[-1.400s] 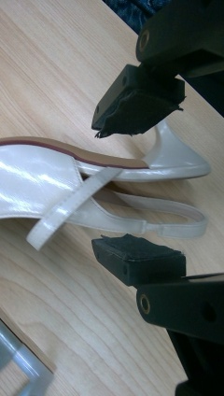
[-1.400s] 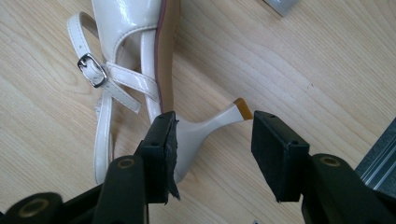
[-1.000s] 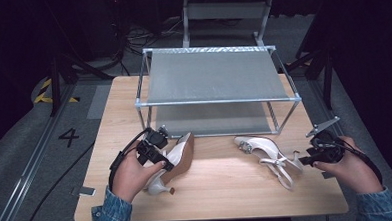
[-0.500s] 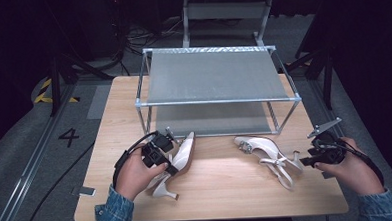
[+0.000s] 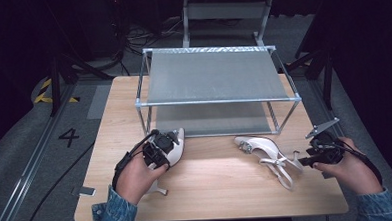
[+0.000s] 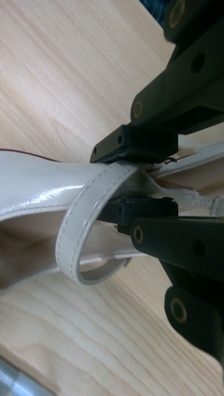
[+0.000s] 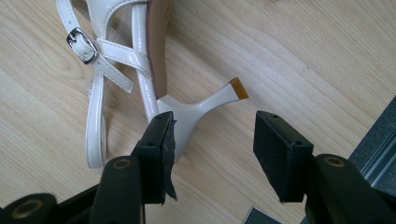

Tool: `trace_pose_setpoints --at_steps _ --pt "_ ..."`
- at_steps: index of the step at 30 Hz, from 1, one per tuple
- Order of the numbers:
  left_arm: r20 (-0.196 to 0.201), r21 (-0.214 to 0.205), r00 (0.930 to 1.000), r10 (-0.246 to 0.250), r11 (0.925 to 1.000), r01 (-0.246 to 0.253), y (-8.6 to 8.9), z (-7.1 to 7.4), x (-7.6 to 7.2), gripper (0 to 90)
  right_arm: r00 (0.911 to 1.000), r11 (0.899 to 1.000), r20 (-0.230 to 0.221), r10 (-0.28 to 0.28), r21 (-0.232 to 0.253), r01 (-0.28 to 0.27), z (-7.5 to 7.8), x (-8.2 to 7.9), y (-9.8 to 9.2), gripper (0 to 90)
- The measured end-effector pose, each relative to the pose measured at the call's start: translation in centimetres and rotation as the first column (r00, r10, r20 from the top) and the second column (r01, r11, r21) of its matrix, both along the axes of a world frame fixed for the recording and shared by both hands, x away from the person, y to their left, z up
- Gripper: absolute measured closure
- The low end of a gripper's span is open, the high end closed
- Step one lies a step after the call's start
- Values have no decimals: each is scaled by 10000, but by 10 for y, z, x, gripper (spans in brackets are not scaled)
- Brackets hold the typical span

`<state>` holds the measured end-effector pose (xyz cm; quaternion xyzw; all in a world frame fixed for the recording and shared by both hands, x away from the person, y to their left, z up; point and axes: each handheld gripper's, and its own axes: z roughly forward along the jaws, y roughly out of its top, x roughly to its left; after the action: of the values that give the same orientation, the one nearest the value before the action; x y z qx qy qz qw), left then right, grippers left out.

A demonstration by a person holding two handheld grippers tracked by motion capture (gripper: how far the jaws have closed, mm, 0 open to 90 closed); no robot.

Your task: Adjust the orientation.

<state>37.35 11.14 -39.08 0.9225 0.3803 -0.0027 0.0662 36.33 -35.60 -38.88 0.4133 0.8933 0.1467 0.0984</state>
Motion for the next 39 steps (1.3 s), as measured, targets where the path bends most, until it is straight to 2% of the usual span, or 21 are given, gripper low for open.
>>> trace_pose_setpoints --at_steps 3,4,5,7,8,10,14,15,17,18,19,20,21,22,24,25,30,31,34,36,39 --pt "99 -348 9998 -198 9992 201 -4 2 -1 687 10000 10000 0 -15 2 15 0 0 0 494" --pt "114 -687 9993 -366 9969 373 -6 4 -2 671 10000 10000 3 -13 -3 13 0 0 0 494" --pt "-77 -1250 9980 -627 9903 613 -6 9 -4 640 10000 10000 8 -8 1 8 0 0 0 493" --pt "-116 -1651 9969 -779 9834 749 -7 12 -6 568 10000 10000 -9 70 -9 -70 0 -1 0 488" --pt "-130 -1847 9962 -858 9794 820 -8 16 -8 566 10000 10000 -20 95 14 -95 0 -1 0 487" --pt "72 -1700 9965 -832 9819 832 -10 19 -10 477 10000 10000 -9 92 10 -92 -1 0 1 484" --pt "91 -1529 9985 -537 9867 544 -12 20 -12 372 9999 9999 -49 147 64 -146 -1 0 0 478" --pt "99 -1609 9988 -469 9858 479 -10 20 -11 359 9999 9999 -23 128 57 -128 -1 1 0 476" --pt "-398 -2078 9990 -214 9781 127 -6 21 -9 349 9999 9999 3 104 91 -104 -1 1 0 467" --pt "-343 -2206 9994 -93 9754 15 -5 23 -9 355 10000 9999 -18 78 106 -78 0 1 0 467" --pt "-157 -2213 9999 32 9752 -66 -5 24 -10 331 10000 9999 -59 55 136 -54 -1 1 0 466" --pt "-157 -2213 9999 32 9752 -66 -5 24 -10 309 10000 9999 -59 55 136 -54 -1 1 0 466" --pt "13 -2103 9999 164 9775 -157 -5 26 -11 309 9999 9998 -133 20 180 -18 -1 1 0 466" --pt "227 -1915 9994 277 9812 -229 -6 27 -11 272 9998 9997 -201 -56 216 60 -2 2 0 464" --pt "461 -1624 9983 362 9863 -282 -6 26 -11 261 9997 9997 -240 -73 219 79 -3 2 0 464" --pt "474 -1601 9980 429 9865 -348 -6 25 -11 255 9997 9997 -245 -77 223 82 -3 2 0 463" --pt "326 -1354 9972 672 9888 -622 -9 16 -8 235 9997 9997 -206 -96 239 101 -2 3 0 461" --pt "226 -1169 9978 628 9913 -598 -10 13 -6 230 9997 9997 -210 -99 239 104 -3 3 0 461" --pt "-112 -1082 9981 602 9923 -610 -14 3 -4 221 9997 9996 -205 -104 247 109 -3 3 -1 460" --pt "-287 -928 9965 791 9924 -814 -15 -3 -3 227 9997 9996 -223 -109 262 115 -2 2 -1 459" --pt "-442 -998 9950 890 9906 -931 -13 -6 -1 234 9997 9995 -223 -110 279 116 -2 2 -1 459"
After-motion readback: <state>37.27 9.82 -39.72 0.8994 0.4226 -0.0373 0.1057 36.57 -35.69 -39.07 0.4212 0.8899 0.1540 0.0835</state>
